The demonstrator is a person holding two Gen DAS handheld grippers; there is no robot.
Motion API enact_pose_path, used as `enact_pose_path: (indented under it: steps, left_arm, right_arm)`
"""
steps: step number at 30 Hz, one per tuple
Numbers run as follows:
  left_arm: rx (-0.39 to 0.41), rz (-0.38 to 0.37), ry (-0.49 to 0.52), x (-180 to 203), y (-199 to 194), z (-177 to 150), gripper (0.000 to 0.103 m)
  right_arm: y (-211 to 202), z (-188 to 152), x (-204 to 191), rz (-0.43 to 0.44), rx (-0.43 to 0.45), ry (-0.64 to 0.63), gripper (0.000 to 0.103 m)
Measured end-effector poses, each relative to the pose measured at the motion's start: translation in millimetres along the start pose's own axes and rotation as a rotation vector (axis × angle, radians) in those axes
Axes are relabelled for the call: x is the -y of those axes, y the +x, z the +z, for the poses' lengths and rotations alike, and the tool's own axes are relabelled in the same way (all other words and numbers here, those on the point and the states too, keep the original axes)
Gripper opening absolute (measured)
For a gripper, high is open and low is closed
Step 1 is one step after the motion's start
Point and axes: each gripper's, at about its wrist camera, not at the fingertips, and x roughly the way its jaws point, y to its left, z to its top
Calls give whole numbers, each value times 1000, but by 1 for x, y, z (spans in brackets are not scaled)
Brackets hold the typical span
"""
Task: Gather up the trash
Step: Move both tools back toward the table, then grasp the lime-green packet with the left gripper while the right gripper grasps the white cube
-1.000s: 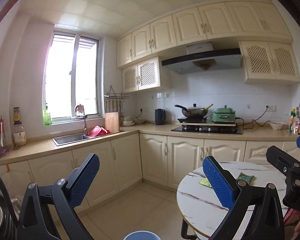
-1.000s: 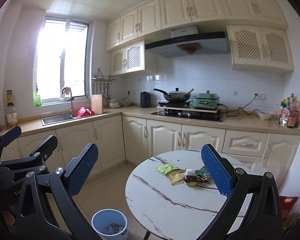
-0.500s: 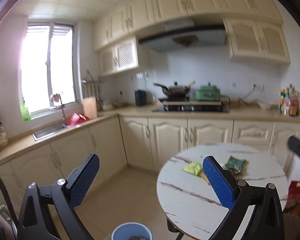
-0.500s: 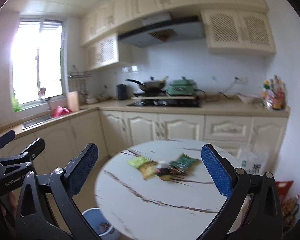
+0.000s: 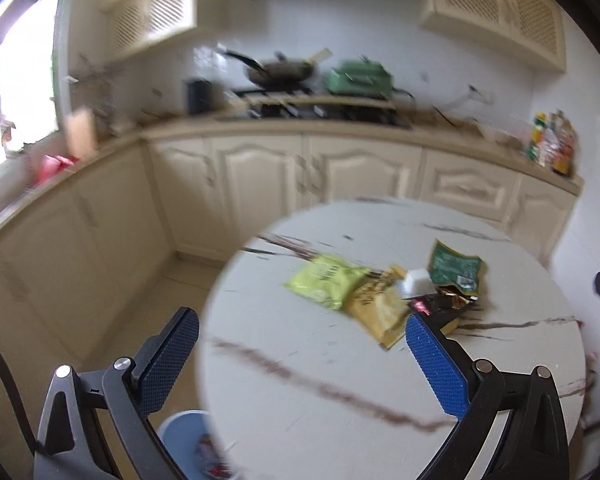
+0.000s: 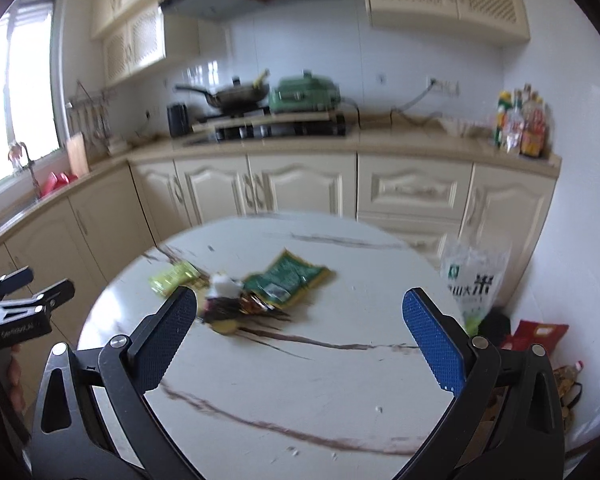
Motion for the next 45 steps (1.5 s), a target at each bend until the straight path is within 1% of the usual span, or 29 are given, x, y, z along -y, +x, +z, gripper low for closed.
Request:
enact_pose_path:
  steps: [2, 3, 6, 9, 10, 11, 12, 13, 14, 15, 17, 19, 20, 23, 26, 27, 29, 31, 33, 34, 36, 38, 40, 42, 44, 45]
  left_arm:
    - [-61, -17, -3, -2, 42, 18, 102]
    - [-70, -27, -1, -6, 55, 25, 102]
    - [-139, -31, 26, -8, 104, 44, 102]
    - [-168, -40, 47, -9, 134, 54, 101]
    - [-189, -65, 45, -11, 148, 59, 101]
    - [-197, -97, 41, -13, 157, 62, 101]
    - [-202, -110, 40, -13, 165, 64, 101]
    - [-210, -108, 41, -14, 173, 66, 101]
    - [-222, -80, 53, -15, 183, 70, 101]
    - [-226, -68, 58, -15, 191, 68, 101]
    - [-234, -53, 68, -18, 205, 69, 100]
    - [-256, -58, 63, -21, 211, 70, 97]
    - [-268, -70, 62, -24, 216, 72, 97]
    - [-280, -74, 94, -24, 224, 79, 95]
    - [-266, -100, 113, -22, 224, 83, 80]
    - [-260, -110, 121, -20, 226, 83, 70]
    - [-252, -121, 137, -16, 223, 80, 65]
    - [-242, -150, 145, -12, 219, 77, 41]
    - [-237, -147, 156, -10, 215, 74, 36]
    - [-235, -153, 155, -10, 213, 72, 31]
    - [-235, -174, 130, -13, 205, 68, 27]
    - [-233, -200, 108, -16, 195, 64, 26]
    - [-227, -187, 106, -19, 188, 61, 26]
    - [-209, -189, 97, -23, 175, 57, 26]
    - [-186, -181, 73, -29, 159, 53, 26]
    - [-182, -184, 70, -31, 152, 52, 26]
  right_arm:
    - [28, 0, 7, 2, -49, 6, 103]
    - [43, 0, 11, 8, -75, 13, 103]
    - [82, 1, 21, 14, -134, 22, 103]
    - [110, 5, 27, 21, -179, 34, 103]
    - [123, 6, 30, 19, -207, 41, 103]
    - [129, 7, 32, 19, -217, 41, 103]
    - [139, 8, 32, 29, -224, 32, 103]
    - [145, 9, 32, 36, -232, 27, 103]
    - [153, 10, 32, 39, -246, 23, 103]
    - [163, 12, 32, 48, -266, 22, 103]
    - [183, 16, 32, 87, -310, 49, 103]
    - [194, 16, 31, 65, -342, 65, 103]
    - [199, 17, 30, 80, -346, 70, 103]
    - [208, 18, 28, 90, -358, 88, 103]
    - [214, 17, 23, 84, -363, 74, 103]
    - [215, 17, 22, 88, -366, 75, 103]
    - [215, 15, 20, 84, -372, 77, 103]
    - [213, 13, 18, 92, -373, 73, 103]
    - [209, 14, 13, 90, -365, 60, 103]
    - [206, 15, 8, 100, -355, 46, 103]
    - [200, 17, -2, 120, -341, 20, 103]
    - [196, 19, -19, 136, -324, -27, 103]
    - [195, 17, -40, 155, -317, -95, 103]
    - [196, 13, -62, 168, -322, -174, 97]
    - [201, 7, -85, 179, -329, -245, 75]
    - [205, 4, -94, 182, -345, -265, 70]
